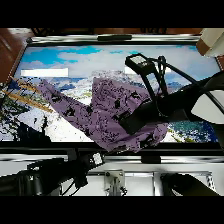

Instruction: Fold the shirts.

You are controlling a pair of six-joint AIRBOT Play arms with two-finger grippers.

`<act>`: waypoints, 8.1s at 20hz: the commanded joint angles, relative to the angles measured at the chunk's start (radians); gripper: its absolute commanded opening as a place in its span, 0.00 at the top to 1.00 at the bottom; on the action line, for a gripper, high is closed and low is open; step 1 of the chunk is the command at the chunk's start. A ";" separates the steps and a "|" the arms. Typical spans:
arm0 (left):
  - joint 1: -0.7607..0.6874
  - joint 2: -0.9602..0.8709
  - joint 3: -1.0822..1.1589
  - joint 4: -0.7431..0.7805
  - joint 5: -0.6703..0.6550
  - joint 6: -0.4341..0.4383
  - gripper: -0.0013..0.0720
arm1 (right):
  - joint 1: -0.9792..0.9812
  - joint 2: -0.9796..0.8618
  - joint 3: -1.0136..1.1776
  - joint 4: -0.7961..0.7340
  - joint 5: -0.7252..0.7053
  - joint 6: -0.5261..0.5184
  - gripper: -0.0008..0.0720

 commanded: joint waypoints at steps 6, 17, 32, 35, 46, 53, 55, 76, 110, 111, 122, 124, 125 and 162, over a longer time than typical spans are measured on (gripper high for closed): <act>0.002 0.053 0.008 -0.001 -0.034 -0.008 0.92 | -0.068 0.008 0.001 -0.297 0.221 -0.028 0.12; 0.002 0.055 0.008 -0.100 -0.045 -0.042 0.92 | -0.346 0.034 -0.117 -0.043 0.323 -0.829 0.43; 0.002 0.055 0.008 -0.103 -0.046 -0.052 0.92 | -0.346 0.034 -0.392 0.025 0.135 -1.268 0.25; 0.002 0.055 0.008 -0.111 -0.047 -0.053 0.92 | -0.346 0.034 -0.391 -0.050 0.122 -1.250 0.25; 0.002 0.052 0.008 -0.114 -0.047 -0.053 0.92 | -0.346 0.039 -0.324 0.011 0.117 -1.291 0.25; 0.002 0.052 0.008 -0.130 -0.047 -0.052 0.92 | -0.346 0.038 -0.431 0.115 -0.083 -1.371 0.25; 0.002 0.052 0.008 -0.133 -0.046 -0.053 0.92 | -0.345 0.021 -0.431 0.168 -0.100 -1.403 0.25; 0.002 0.068 0.084 0.057 -0.327 -0.086 0.11 | -0.187 0.087 -0.430 -0.005 0.035 -1.361 0.89; 0.879 -0.297 0.265 -0.634 0.081 -0.064 0.22 | -0.186 0.100 -0.387 -0.076 -0.367 -0.414 0.89; 0.838 -0.326 0.265 -0.638 0.125 -0.072 0.22 | -0.186 0.100 -0.387 -0.076 -0.367 -0.401 0.89; 0.653 -0.439 0.264 -0.633 0.510 -0.199 0.22 | -0.186 0.099 -0.387 -0.016 -0.359 -0.378 0.89; 0.676 -0.442 0.264 -0.632 0.513 -0.199 0.26 | -0.186 0.099 -0.387 0.000 -0.350 -0.379 0.89; 0.682 -0.446 0.264 -0.627 0.512 -0.199 0.29 | -0.186 0.099 -0.387 0.002 -0.346 -0.379 0.89; 1.260 -0.315 0.581 -0.557 -0.025 0.143 0.91 | -0.186 0.097 -0.388 0.156 -0.114 -0.546 0.89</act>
